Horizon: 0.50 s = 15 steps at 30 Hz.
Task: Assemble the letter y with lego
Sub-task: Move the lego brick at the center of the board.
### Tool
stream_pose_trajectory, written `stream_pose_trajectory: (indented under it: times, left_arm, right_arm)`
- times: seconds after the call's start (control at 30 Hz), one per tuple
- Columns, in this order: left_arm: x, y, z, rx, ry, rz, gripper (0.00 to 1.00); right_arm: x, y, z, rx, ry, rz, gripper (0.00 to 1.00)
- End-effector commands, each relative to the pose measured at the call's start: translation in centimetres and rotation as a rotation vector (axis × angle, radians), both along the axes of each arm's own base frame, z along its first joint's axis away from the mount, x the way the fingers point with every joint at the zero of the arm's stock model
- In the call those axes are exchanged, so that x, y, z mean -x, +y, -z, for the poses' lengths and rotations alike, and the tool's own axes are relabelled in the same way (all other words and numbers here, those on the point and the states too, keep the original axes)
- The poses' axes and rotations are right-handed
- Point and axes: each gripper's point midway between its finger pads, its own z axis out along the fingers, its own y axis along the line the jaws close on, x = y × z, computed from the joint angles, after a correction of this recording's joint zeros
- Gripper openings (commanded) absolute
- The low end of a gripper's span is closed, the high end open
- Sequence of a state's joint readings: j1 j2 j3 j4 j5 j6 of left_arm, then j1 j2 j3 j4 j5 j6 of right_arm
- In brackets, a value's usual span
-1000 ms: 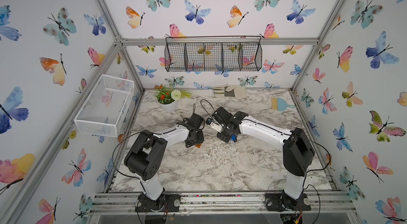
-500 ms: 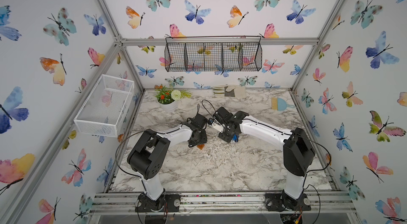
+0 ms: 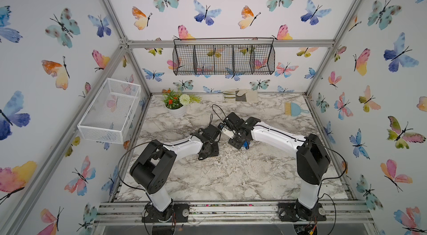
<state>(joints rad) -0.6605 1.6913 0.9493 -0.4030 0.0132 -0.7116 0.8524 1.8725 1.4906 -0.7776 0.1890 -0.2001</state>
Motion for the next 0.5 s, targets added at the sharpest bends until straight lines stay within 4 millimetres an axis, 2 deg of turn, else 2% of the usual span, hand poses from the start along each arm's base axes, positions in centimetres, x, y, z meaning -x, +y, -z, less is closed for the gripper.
stream_pose_trajectory:
  times: [0.0,0.13,0.23,0.33,0.47]
  left_arm:
    - [1.5,0.7,1.3,-0.036,0.057,0.0,0.44]
    - [1.4,0.4,1.5,-0.044,0.055,0.011,0.41]
    - [1.5,-0.3,1.5,-0.05,0.053,0.037,0.31]
    - [2.2,-1.1,1.6,-0.079,0.05,0.072,0.29]
    - [4.1,-1.7,1.8,-0.1,0.057,0.106,0.29]
  right_arm:
    - [-0.5,-0.2,-1.1,-0.016,-0.027,0.037,0.33]
    - [-0.5,-0.1,-1.4,-0.025,-0.032,0.039,0.33]
    - [-1.1,-0.6,-1.7,-0.013,-0.063,0.076,0.33]
    - [-2.3,-1.5,-3.1,-0.047,-0.099,0.157,0.33]
    - [-3.2,-2.3,-4.9,-0.135,-0.116,0.21,0.33]
